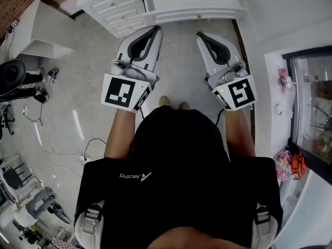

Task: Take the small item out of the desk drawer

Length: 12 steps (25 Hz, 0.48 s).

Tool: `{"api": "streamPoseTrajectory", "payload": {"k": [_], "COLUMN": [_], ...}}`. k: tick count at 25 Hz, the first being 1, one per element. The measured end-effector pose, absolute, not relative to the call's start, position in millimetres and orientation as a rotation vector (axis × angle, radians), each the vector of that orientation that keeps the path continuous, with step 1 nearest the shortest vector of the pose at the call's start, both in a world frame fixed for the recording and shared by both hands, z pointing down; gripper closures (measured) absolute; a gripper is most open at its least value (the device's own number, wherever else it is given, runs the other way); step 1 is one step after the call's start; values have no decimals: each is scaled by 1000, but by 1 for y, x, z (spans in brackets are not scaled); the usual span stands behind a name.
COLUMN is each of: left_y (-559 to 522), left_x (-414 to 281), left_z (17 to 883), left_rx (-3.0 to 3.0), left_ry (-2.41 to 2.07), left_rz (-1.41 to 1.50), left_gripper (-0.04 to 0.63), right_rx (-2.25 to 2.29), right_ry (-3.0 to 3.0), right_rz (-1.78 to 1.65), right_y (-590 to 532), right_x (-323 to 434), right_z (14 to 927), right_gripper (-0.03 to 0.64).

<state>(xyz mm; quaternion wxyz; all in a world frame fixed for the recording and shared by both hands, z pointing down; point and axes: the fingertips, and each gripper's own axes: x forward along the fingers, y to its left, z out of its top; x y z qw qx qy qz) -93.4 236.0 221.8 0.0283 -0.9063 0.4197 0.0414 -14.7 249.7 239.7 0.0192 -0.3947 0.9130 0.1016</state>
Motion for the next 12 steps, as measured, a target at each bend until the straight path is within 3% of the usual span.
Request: {"api": "streamPoseTrajectory", "payload": {"k": [12], "left_y": [217], "left_x": [-125], "left_z": [220], "left_rx": [-2800], "left_ry": [1285], "left_rz": [151], "left_gripper": [596], "right_rx": [-1273], "right_ry": [2799], "right_rz": [309], "right_y": [233], "right_x": [-36], "right_z": [234], "right_gripper": [615]}}
